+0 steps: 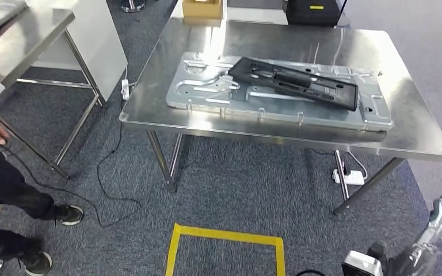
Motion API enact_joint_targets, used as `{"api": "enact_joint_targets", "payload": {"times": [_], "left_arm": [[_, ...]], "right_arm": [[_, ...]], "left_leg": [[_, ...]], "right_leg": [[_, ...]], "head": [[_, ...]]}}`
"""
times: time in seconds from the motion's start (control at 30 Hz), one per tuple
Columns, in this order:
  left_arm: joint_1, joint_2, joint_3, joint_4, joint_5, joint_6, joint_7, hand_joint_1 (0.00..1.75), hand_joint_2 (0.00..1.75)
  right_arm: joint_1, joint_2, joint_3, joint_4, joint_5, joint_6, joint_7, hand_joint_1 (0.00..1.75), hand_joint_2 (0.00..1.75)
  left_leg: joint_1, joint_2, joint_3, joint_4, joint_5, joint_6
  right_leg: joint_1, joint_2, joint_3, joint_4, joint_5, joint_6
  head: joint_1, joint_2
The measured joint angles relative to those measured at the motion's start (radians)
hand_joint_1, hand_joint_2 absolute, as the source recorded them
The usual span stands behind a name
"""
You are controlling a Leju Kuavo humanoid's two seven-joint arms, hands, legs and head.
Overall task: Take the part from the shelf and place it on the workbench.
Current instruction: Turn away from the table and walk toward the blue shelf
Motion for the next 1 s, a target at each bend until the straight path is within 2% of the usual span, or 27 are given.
{"api": "enact_joint_targets", "payload": {"times": [0.07, 0.1, 0.13, 0.17, 0.2, 0.23, 0.3, 0.33, 0.37, 0.43, 0.47, 0.5, 0.57, 0.6, 0.63, 0.67, 0.7, 0.73, 0.77, 0.8, 0.83, 0.87, 0.93, 0.97, 1.0], "left_arm": [[-0.001, 0.000, 0.001, 0.000, 0.003, 0.000, -0.002, 0.00, 0.00], [-0.001, 0.000, 0.002, 0.000, 0.004, 0.000, -0.003, 0.00, 0.00], [-0.001, 0.000, 0.003, 0.000, 0.004, 0.000, -0.004, 0.00, 0.00], [0.000, 0.000, 0.005, 0.000, 0.005, 0.000, -0.005, 0.00, 0.00], [0.000, 0.000, 0.007, 0.000, 0.005, 0.000, -0.006, 0.00, 0.00], [0.000, 0.000, 0.008, 0.000, 0.005, 0.000, -0.006, 0.00, 0.00], [0.000, 0.000, 0.011, 0.000, 0.005, 0.000, -0.007, 0.00, 0.00], [-0.001, -0.001, 0.012, 0.000, 0.004, 0.001, -0.007, 0.00, 0.00], [-0.001, -0.001, 0.013, 0.000, 0.004, 0.001, -0.008, 0.00, 0.00], [-0.001, -0.002, 0.015, 0.000, 0.004, 0.003, -0.008, 0.00, 0.00], [-0.001, -0.003, 0.016, 0.000, 0.003, 0.004, -0.009, 0.00, 0.00], [0.000, -0.003, 0.016, 0.000, 0.003, 0.004, -0.009, 0.00, 0.00], [0.001, -0.003, 0.017, 0.000, 0.001, 0.006, -0.008, 0.00, 0.00], [0.001, -0.003, 0.017, 0.000, -0.001, 0.006, -0.008, 0.00, 0.00], [0.001, -0.003, 0.017, 0.000, -0.002, 0.006, -0.008, 0.00, 0.00], [0.001, -0.003, 0.017, 0.000, -0.004, 0.006, -0.007, 0.00, 0.00], [0.001, -0.003, 0.017, 0.000, -0.005, 0.006, -0.006, 0.00, 0.00], [0.001, -0.003, 0.017, 0.000, -0.006, 0.006, -0.005, 0.00, 0.00], [0.000, -0.002, 0.017, 0.000, -0.006, 0.006, -0.004, 0.00, 0.00], [0.000, -0.002, 0.017, 0.000, -0.006, 0.006, -0.003, 0.00, 0.00], [-0.001, -0.002, 0.017, 0.000, -0.006, 0.006, -0.003, 0.00, 0.00], [-0.002, -0.002, 0.017, 0.000, -0.006, 0.006, -0.002, 0.00, 0.00], [-0.003, -0.002, 0.017, 0.000, -0.007, 0.006, -0.001, 0.00, 0.00], [-0.003, -0.003, 0.017, 0.000, -0.007, 0.006, 0.000, 0.00, 0.00], [-0.002, -0.003, 0.017, 0.000, -0.007, 0.007, 0.000, 0.00, 0.00]], "right_arm": [[0.001, -0.006, -0.002, 0.008, -0.045, 0.030, -0.011, 0.00, 0.00], [0.002, -0.007, -0.005, 0.014, -0.070, 0.049, -0.018, 0.00, 0.00], [0.002, -0.008, -0.010, 0.020, -0.092, 0.069, -0.025, 0.00, 0.00], [0.003, -0.008, -0.016, 0.028, -0.113, 0.091, -0.034, 0.00, 0.00], [0.003, -0.008, -0.024, 0.035, -0.133, 0.114, -0.042, 0.00, 0.00], [0.002, -0.008, -0.033, 0.043, -0.149, 0.135, -0.050, 0.00, 0.00], [-0.002, -0.007, -0.052, 0.059, -0.173, 0.170, -0.063, 0.00, 0.00], [-0.003, -0.004, -0.064, 0.069, -0.181, 0.184, -0.069, 0.00, 0.00], [-0.006, 0.000, -0.077, 0.081, -0.188, 0.195, -0.074, 0.00, 0.00], [-0.010, 0.012, -0.111, 0.108, -0.198, 0.217, -0.078, 0.00, 0.00], [-0.013, 0.019, -0.127, 0.121, -0.202, 0.227, -0.079, 0.00, 0.00], [-0.017, 0.027, -0.143, 0.135, -0.205, 0.238, -0.079, 0.00, 0.00], [-0.023, 0.045, -0.170, 0.161, -0.212, 0.259, -0.080, 0.00, 0.00], [-0.027, 0.054, -0.184, 0.176, -0.215, 0.269, -0.080, 0.00, 0.00], [-0.030, 0.062, -0.197, 0.192, -0.217, 0.278, -0.081, 0.00, 0.00], [-0.033, 0.069, -0.210, 0.208, -0.217, 0.287, -0.083, 0.00, 0.00], [-0.037, 0.076, -0.223, 0.222, -0.218, 0.295, -0.085, 0.00, 0.00], [-0.040, 0.082, -0.235, 0.236, -0.218, 0.303, -0.087, 0.00, 0.00], [-0.044, 0.088, -0.248, 0.249, -0.218, 0.310, -0.088, 0.00, 0.00], [-0.048, 0.094, -0.261, 0.262, -0.218, 0.316, -0.089, 0.00, 0.00], [-0.053, 0.099, -0.275, 0.275, -0.218, 0.321, -0.089, 0.00, 0.00], [-0.058, 0.104, -0.289, 0.289, -0.218, 0.326, -0.090, 0.00, 0.00], [-0.068, 0.115, -0.318, 0.314, -0.218, 0.338, -0.092, 0.00, 0.00], [-0.072, 0.120, -0.334, 0.326, -0.216, 0.345, -0.094, 0.00, 0.00], [-0.076, 0.124, -0.350, 0.339, -0.212, 0.351, -0.096, 0.00, 0.00]], "left_leg": [[0.000, 0.003, -0.023, 0.000, 0.019, 0.010], [0.000, 0.004, -0.036, 0.003, 0.027, 0.012], [-0.001, 0.004, -0.049, 0.007, 0.035, 0.011], [-0.001, 0.004, -0.062, 0.012, 0.042, 0.010], [-0.001, 0.004, -0.075, 0.017, 0.048, 0.007], [-0.001, 0.004, -0.086, 0.023, 0.053, 0.005], [-0.002, 0.002, -0.104, 0.035, 0.061, -0.004], [-0.003, 0.002, -0.109, 0.039, 0.066, -0.009], [-0.004, 0.001, -0.112, 0.040, 0.072, -0.016], [-0.003, 0.000, -0.116, 0.041, 0.079, -0.029], [-0.001, -0.001, -0.122, 0.050, 0.067, -0.035], [0.000, -0.002, -0.132, 0.074, 0.039, -0.041], [0.002, -0.004, -0.166, 0.175, -0.053, -0.049], [0.003, -0.004, -0.182, 0.239, -0.092, -0.051], [0.003, -0.004, -0.191, 0.289, -0.113, -0.053], [0.003, -0.004, -0.185, 0.313, -0.109, -0.053], [0.003, -0.004, -0.162, 0.300, -0.087, -0.052], [0.003, -0.004, -0.121, 0.251, -0.056, -0.048], [0.002, -0.005, -0.069, 0.179, -0.032, -0.043], [0.000, -0.005, -0.017, 0.102, -0.022, -0.038], [-0.002, -0.005, 0.019, 0.043, -0.023, -0.033], [-0.004, -0.006, 0.037, 0.007, -0.031, -0.029], [-0.004, -0.005, 0.034, -0.012, -0.029, -0.019], [-0.002, -0.003, 0.028, -0.016, -0.022, -0.011], [0.000, -0.002, 0.021, -0.019, -0.012, -0.001]], "right_leg": [[-0.003, 0.002, -0.032, 0.104, -0.093, 0.006], [-0.005, 0.002, -0.047, 0.164, -0.129, 0.010], [-0.005, 0.002, -0.052, 0.207, -0.142, 0.012], [-0.006, 0.002, -0.041, 0.219, -0.134, 0.014], [-0.006, 0.002, -0.013, 0.194, -0.110, 0.013], [-0.007, 0.002, 0.033, 0.134, -0.083, 0.012], [-0.003, 0.003, 0.121, -0.002, -0.063, 0.004], [-0.001, 0.003, 0.145, -0.046, -0.065, 0.000], [0.003, 0.004, 0.150, -0.064, -0.070, -0.005], [0.002, 0.002, 0.140, -0.070, -0.058, -0.018], [0.000, 0.000, 0.133, -0.072, -0.049, -0.027], [-0.002, -0.001, 0.124, -0.074, -0.040, -0.035], [-0.003, -0.003, 0.102, -0.075, -0.022, -0.045], [-0.002, -0.003, 0.088, -0.075, -0.013, -0.046], [-0.001, -0.004, 0.075, -0.073, -0.003, -0.046], [0.000, -0.004, 0.063, -0.072, 0.006, -0.045], [0.000, -0.004, 0.052, -0.069, 0.014, -0.043], [0.001, -0.004, 0.042, -0.067, 0.021, -0.042], [0.001, -0.004, 0.035, -0.064, 0.028, -0.039], [0.002, -0.004, 0.028, -0.061, 0.033, -0.035], [0.003, -0.004, 0.024, -0.059, 0.039, -0.031], [0.003, -0.005, 0.021, -0.058, 0.046, -0.025], [0.004, -0.007, 0.015, -0.058, 0.058, -0.013], [0.004, -0.006, 0.011, -0.053, 0.052, -0.007], [0.003, -0.004, 0.003, -0.035, 0.028, -0.002]], "head": [[0.001, 0.000], [0.001, 0.000], [0.001, 0.000], [0.001, 0.000], [0.001, 0.000], [0.001, 0.000], [0.001, 0.000], [0.001, 0.000], [0.000, 0.000], [0.001, 0.000], [0.000, 0.000], [0.000, 0.000], [-0.002, 0.000], [-0.002, 0.000], [-0.002, 0.000], [-0.002, 0.000], [-0.002, 0.000], [-0.002, 0.000], [-0.002, 0.000], [-0.002, 0.000], [-0.002, 0.000], [-0.002, 0.000], [-0.001, 0.000], [-0.001, 0.000], [0.000, 0.000]]}}
